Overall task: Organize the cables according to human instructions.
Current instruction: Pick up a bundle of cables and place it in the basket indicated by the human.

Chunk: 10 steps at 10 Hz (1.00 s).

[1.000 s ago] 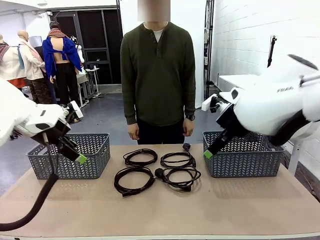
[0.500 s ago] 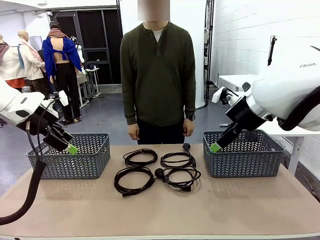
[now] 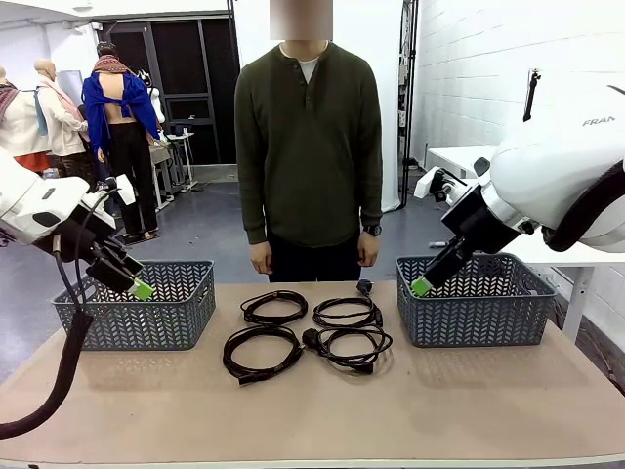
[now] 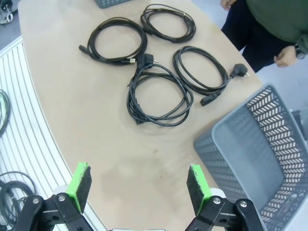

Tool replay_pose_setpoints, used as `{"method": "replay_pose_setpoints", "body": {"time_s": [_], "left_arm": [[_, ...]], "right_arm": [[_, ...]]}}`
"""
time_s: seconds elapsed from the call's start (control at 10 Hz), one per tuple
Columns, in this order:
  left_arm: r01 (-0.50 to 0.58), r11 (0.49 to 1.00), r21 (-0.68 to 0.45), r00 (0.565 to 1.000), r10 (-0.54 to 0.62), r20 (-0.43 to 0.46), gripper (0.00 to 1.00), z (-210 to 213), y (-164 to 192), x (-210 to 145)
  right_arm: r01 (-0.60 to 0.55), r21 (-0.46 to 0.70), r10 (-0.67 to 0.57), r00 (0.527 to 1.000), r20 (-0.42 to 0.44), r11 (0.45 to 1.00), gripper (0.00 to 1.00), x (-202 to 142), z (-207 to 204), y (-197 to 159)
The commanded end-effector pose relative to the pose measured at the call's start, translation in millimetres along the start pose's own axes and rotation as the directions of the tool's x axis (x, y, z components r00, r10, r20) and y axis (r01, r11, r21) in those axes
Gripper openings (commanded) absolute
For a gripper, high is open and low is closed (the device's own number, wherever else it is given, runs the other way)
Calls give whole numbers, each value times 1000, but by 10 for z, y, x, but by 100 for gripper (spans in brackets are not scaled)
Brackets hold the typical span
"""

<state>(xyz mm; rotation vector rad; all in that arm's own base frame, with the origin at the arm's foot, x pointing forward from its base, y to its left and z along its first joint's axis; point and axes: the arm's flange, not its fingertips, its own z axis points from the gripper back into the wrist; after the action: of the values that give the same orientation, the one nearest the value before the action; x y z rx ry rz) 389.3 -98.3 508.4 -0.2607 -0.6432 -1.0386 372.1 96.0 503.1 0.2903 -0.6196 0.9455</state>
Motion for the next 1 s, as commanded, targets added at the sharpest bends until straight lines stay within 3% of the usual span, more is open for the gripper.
{"method": "replay_pose_setpoints", "body": {"time_s": [0.0, 0.9], "left_arm": [[10, 1000, -13, 1000, -10, 9, 100, -10, 15, -40], [10, 1000, -13, 1000, -10, 9, 100, -10, 15, -40]], "right_arm": [[-1, 12, 1, 1000, 7, 1000, 100, -16, -32, -11], [-1, 12, 1, 1000, 7, 1000, 100, -16, -32, -11]]}}
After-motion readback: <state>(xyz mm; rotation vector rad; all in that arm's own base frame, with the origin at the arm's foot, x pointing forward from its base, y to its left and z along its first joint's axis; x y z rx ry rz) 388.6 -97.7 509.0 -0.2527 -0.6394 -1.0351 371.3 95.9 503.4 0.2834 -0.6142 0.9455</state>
